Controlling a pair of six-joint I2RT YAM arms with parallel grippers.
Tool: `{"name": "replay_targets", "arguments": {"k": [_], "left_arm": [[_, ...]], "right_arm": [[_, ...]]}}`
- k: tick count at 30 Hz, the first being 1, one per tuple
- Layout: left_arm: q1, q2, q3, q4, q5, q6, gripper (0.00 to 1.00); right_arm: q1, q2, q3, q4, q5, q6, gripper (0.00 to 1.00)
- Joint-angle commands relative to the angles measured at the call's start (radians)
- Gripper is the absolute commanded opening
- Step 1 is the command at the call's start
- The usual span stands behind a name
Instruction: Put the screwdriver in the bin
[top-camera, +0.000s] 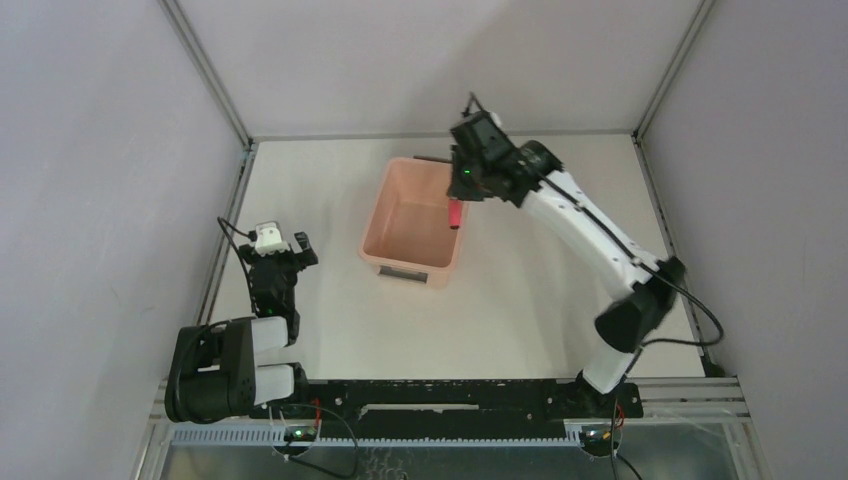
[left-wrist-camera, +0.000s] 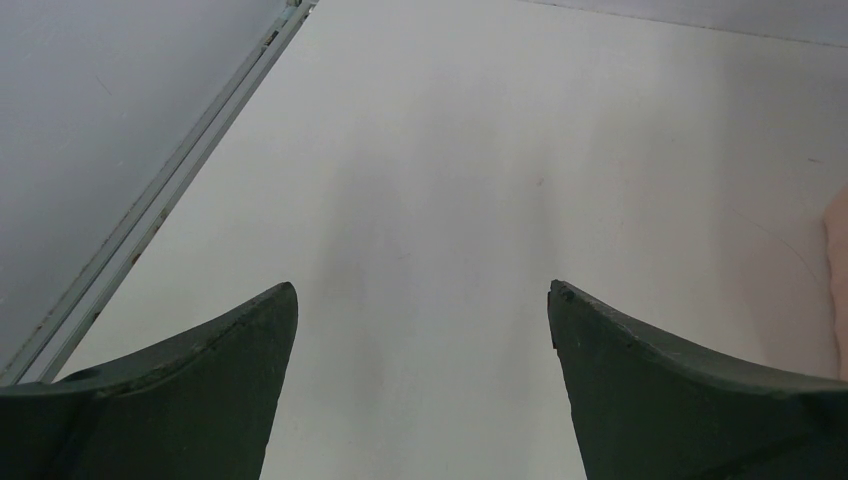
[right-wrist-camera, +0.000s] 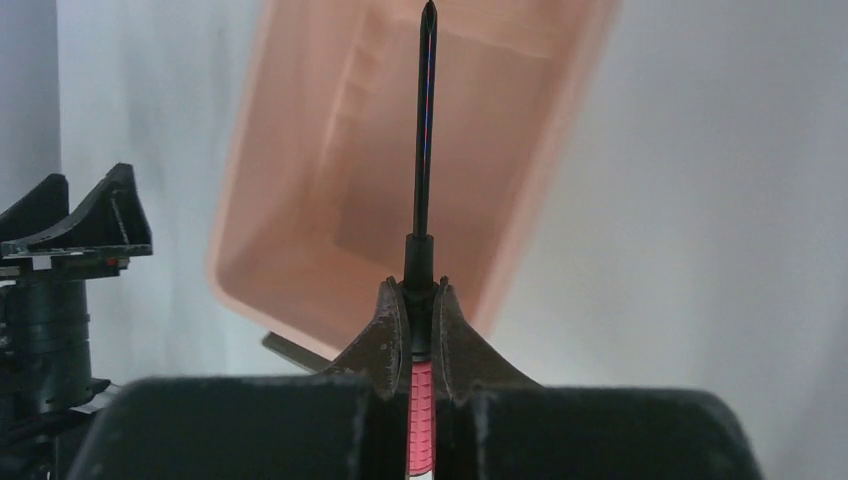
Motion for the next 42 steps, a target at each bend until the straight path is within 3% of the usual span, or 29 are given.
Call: {"name": "replay_targets", "arguments": {"k": [1,5,12,18,23,27,37,40,42], "left_arm": [[-0.006,-0.008,0.046,0.026,-0.004,0.015,1.00],[-0.006,-0.008,0.045,0.026,-0.005,0.015,1.00],[-0.006,-0.008,0.045,0.026,-0.005,0.015,1.00],[-0.006,-0.008,0.045,0.026,-0.005,0.015,1.00],[-0.006,-0.008,0.045,0.026,-0.004,0.015,1.00],[-0.005,-0.008,0.045,0.026,-0.005,0.015,1.00],[-0.006,-0.008,0.045,0.026,-0.004,0.015,1.00],[-0.006,-0.008,0.045,0.026,-0.005,0.015,1.00],[-0.006,-0.008,0.045,0.026,-0.005,0.016,1.00]], "right_arm": [[0.054,0.161,0.172,0.016,-0.013,-0.004,0.00],[0.064,0.316,0.259,0.025,-0.002,0.046,0.00],[0.086,0.489,0.194,0.129,0.078,0.137,0.00],[0.080,0.552,0.078,0.259,0.029,0.200,0.11],[0.082,0.586,0.050,0.286,0.000,0.203,0.30],[0.084,0.558,0.050,0.280,0.018,0.186,0.64],[0.099,0.308,0.085,0.265,0.144,0.040,0.85],[0.090,0.222,0.054,0.233,0.198,-0.006,0.98],[0.068,0.161,-0.013,0.226,0.216,-0.019,1.00]]}}
